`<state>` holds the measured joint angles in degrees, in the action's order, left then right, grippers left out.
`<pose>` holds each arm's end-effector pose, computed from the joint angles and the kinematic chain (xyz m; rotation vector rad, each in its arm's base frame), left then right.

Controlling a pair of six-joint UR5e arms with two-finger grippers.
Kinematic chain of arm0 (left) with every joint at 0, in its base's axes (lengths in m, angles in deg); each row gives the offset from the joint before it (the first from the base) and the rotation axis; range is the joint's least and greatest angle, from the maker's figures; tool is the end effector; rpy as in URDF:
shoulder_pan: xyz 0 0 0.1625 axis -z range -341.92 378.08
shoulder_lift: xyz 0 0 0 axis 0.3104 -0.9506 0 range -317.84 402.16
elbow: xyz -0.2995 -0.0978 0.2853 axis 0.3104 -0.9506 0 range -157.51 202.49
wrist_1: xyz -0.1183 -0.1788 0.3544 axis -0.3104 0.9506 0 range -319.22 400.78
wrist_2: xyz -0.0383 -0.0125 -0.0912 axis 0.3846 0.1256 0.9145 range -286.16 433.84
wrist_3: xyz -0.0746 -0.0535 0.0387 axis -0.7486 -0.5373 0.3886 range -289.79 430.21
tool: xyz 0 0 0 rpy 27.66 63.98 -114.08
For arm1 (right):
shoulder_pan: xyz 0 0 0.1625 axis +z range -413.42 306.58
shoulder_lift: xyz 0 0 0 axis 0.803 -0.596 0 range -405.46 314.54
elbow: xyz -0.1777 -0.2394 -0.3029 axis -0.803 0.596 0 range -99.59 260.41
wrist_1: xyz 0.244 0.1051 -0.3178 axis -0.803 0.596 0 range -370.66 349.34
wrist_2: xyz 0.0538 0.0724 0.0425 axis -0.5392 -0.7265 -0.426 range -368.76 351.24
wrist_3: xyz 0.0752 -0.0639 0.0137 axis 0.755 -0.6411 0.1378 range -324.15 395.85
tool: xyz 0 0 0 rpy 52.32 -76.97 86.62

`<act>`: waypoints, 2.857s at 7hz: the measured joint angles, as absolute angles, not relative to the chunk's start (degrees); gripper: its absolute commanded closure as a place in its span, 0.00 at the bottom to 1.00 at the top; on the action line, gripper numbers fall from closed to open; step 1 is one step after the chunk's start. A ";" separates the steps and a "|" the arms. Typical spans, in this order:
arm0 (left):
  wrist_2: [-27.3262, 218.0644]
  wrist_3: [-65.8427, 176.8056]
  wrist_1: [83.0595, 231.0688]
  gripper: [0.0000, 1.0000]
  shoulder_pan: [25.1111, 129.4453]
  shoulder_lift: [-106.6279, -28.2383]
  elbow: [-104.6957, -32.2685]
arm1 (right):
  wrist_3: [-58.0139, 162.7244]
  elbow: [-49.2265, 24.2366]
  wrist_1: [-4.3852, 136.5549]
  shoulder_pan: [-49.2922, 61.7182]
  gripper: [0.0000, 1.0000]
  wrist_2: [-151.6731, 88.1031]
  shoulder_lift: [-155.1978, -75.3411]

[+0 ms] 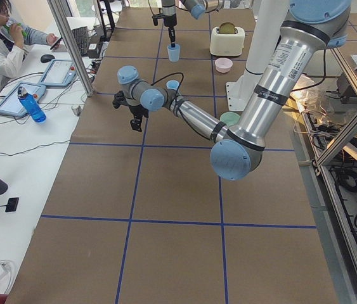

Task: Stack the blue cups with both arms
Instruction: 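Carry the second light-blue cup with the right gripper toward the center cup, then lower the held cup into the center cup with the right gripper, then open the right gripper and raise it away from the stacked cups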

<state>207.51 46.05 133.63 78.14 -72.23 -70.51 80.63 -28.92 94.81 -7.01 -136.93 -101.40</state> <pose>0.2667 -0.5922 0.3813 0.1086 0.8928 0.2950 -0.3608 -0.4830 0.2003 0.0097 -0.9035 -0.2012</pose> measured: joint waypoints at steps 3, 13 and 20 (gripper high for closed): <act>207.52 48.85 139.92 0.07 78.44 -66.41 -69.80 | 87.85 -24.14 89.31 -11.51 1.00 -133.31 -97.10; 207.52 48.51 141.19 0.07 78.35 -65.59 -69.01 | 90.03 -14.96 84.35 -16.36 1.00 -129.95 -90.92; 207.52 48.42 141.24 0.07 78.30 -65.67 -69.01 | 89.45 -13.48 83.75 -17.14 0.01 -129.06 -90.55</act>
<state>207.52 48.42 141.24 78.30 -65.67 -69.01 89.45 -13.48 83.75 -17.14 -129.06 -90.55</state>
